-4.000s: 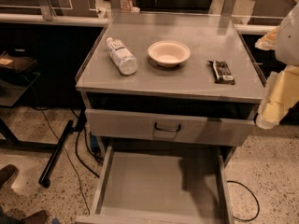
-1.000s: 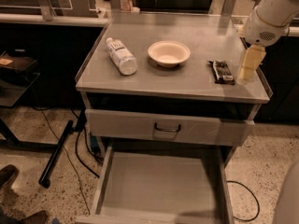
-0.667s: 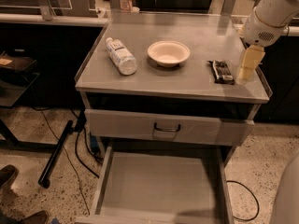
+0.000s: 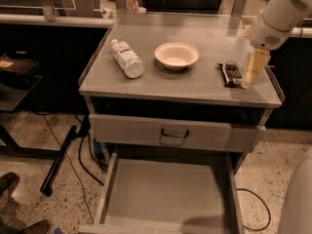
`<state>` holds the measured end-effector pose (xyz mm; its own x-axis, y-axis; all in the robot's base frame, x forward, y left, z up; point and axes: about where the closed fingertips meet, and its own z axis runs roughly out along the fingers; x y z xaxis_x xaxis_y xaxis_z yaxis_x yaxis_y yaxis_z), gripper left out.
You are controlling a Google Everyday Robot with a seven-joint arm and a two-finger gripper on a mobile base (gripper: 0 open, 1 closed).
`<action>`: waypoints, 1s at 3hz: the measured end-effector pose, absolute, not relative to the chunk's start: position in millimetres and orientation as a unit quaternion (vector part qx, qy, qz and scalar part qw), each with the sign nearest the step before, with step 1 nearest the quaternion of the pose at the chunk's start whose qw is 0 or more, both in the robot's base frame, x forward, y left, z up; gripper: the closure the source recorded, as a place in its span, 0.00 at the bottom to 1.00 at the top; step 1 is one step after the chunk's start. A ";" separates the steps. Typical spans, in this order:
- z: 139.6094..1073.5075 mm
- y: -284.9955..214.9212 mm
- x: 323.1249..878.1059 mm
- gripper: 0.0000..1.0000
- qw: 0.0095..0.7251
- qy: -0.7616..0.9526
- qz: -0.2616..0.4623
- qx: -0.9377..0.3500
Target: Place rxbar chocolate into middle drawer
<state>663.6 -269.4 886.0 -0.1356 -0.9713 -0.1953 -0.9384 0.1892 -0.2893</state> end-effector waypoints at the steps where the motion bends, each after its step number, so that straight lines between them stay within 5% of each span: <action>1: 880.7 -265.2 677.1 0.00 0.176 0.744 -0.041 -0.643; 3: 853.0 -272.3 709.1 0.00 0.171 0.736 -0.033 -0.654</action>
Offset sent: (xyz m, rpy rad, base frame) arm 0.0362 0.0003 -0.0174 0.0281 0.0203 0.0630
